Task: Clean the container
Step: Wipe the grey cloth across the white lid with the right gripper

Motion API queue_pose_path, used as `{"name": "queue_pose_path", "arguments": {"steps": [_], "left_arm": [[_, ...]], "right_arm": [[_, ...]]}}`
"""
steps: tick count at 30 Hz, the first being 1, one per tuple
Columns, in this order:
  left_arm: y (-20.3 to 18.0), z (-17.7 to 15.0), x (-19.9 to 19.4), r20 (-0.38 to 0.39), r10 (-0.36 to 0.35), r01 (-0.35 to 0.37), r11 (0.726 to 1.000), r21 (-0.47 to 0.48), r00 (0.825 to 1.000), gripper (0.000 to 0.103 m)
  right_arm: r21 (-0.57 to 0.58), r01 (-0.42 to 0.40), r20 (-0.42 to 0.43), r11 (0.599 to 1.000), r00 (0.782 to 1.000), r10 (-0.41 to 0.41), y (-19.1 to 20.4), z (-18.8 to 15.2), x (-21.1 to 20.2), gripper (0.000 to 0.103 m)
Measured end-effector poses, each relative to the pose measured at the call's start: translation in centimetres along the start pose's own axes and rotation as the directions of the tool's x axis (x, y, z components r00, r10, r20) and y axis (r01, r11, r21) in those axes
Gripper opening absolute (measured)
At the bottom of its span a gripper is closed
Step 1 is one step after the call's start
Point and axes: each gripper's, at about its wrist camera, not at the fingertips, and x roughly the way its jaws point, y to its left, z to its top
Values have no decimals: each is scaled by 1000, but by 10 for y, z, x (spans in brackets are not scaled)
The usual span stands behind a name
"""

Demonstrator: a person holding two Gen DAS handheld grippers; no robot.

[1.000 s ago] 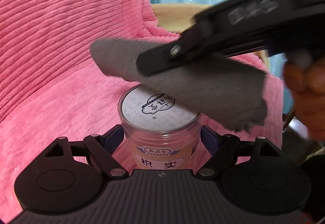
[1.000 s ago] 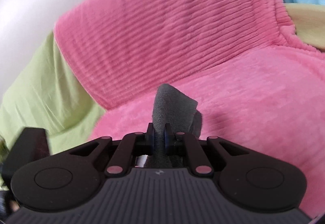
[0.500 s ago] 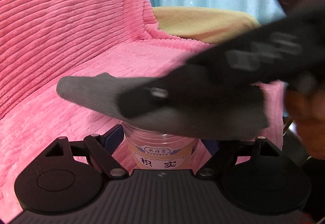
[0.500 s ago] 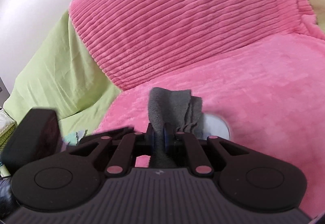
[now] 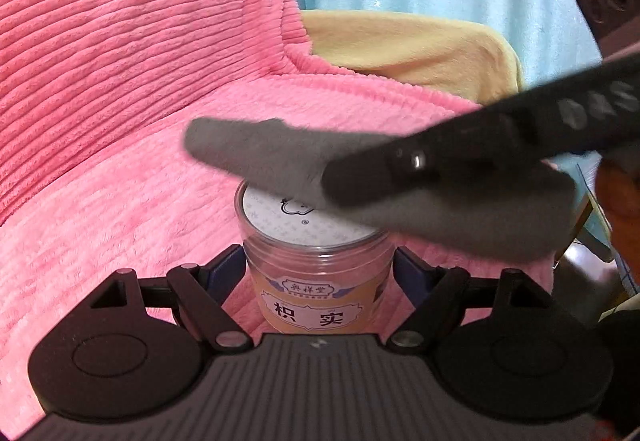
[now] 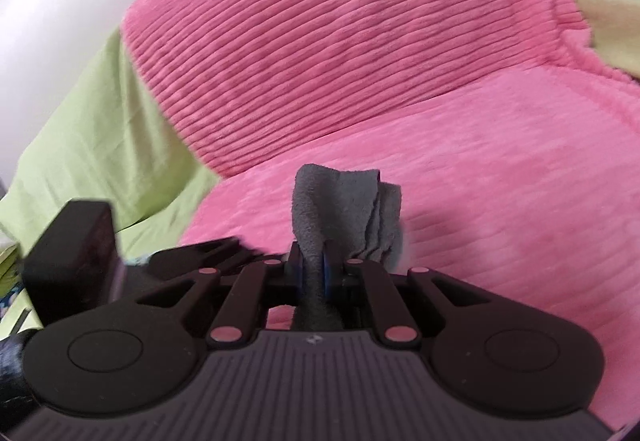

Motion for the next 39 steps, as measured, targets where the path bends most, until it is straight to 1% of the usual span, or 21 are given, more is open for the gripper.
{"name": "queue_pose_path", "arguments": {"steps": [3, 6, 7, 10, 13, 20, 23, 25, 27, 29, 30, 31, 33, 34, 36, 37, 39], "left_arm": [[-3, 0, -1, -2, 14, -14, 1000, 11, 1000, 80], [-2, 1, -1, -4, 16, -16, 1000, 0, 1000, 79], [-2, 0, -2, -5, 16, -16, 1000, -3, 1000, 79], [-2, -1, -4, -5, 10, -10, 1000, -16, 1000, 79], [-4, -2, -4, -6, 5, -5, 1000, -2, 1000, 79], [-5, -6, -3, -3, 5, -5, 1000, -14, 1000, 79], [-7, -6, -4, -12, 17, -17, 1000, -1, 1000, 79], [-7, -6, -4, -15, 22, -22, 1000, 5, 1000, 77], [-5, -4, -4, -15, 18, -18, 1000, -2, 1000, 75], [-5, -4, -7, -7, 16, -15, 1000, 9, 1000, 73], [-6, -4, -8, -3, 12, -12, 1000, 15, 1000, 73], [-7, -4, -8, 0, 6, -6, 1000, 21, 1000, 74], [-7, -3, -6, 2, -1, 1, 1000, 25, 1000, 80], [-8, -3, -4, 7, -4, 4, 1000, 26, 1000, 81], [-9, 0, -2, 24, -2, 1, 1000, 21, 1000, 88], [-9, 3, -1, 36, 2, -3, 1000, 22, 999, 89], [-11, 8, 1, 50, 2, -5, 998, 57, 999, 89]], "right_arm": [[-13, -25, -6, 1000, 1000, 24, 8, 5, 14, 7], [-11, -26, 8, 1000, 1000, 26, 0, 17, 32, 6], [-17, -15, 16, 1000, 1000, 15, -3, 20, 35, 6], [-19, 52, 38, 998, 998, -51, -16, 28, 33, 6], [8, 74, 43, 997, 996, -74, -23, 22, 16, 6], [-2, 22, 12, 1000, 1000, -22, 1, 0, -2, 7], [-26, -8, 2, 1000, 1000, 8, 10, 2, 9, 7], [-31, -11, 8, 999, 1000, 11, 9, 9, 20, 6], [-24, 6, 25, 1000, 1000, -5, 0, 17, 27, 6], [7, 22, 40, 1000, 999, -22, -10, 22, 27, 6], [28, 16, 43, 999, 999, -17, -14, 23, 26, 6], [47, 5, 42, 999, 999, -7, -19, 24, 23, 6], [58, -13, 40, 998, 999, 11, -22, 21, 19, 6], [64, -22, 37, 998, 999, 19, -23, 19, 18, 6], [76, -30, 38, 997, 999, 27, -22, 16, 16, 6], [79, -28, 38, 996, 999, 26, -21, 15, 15, 6], [89, -26, 35, 996, 999, 23, -19, 14, 14, 6]]}}
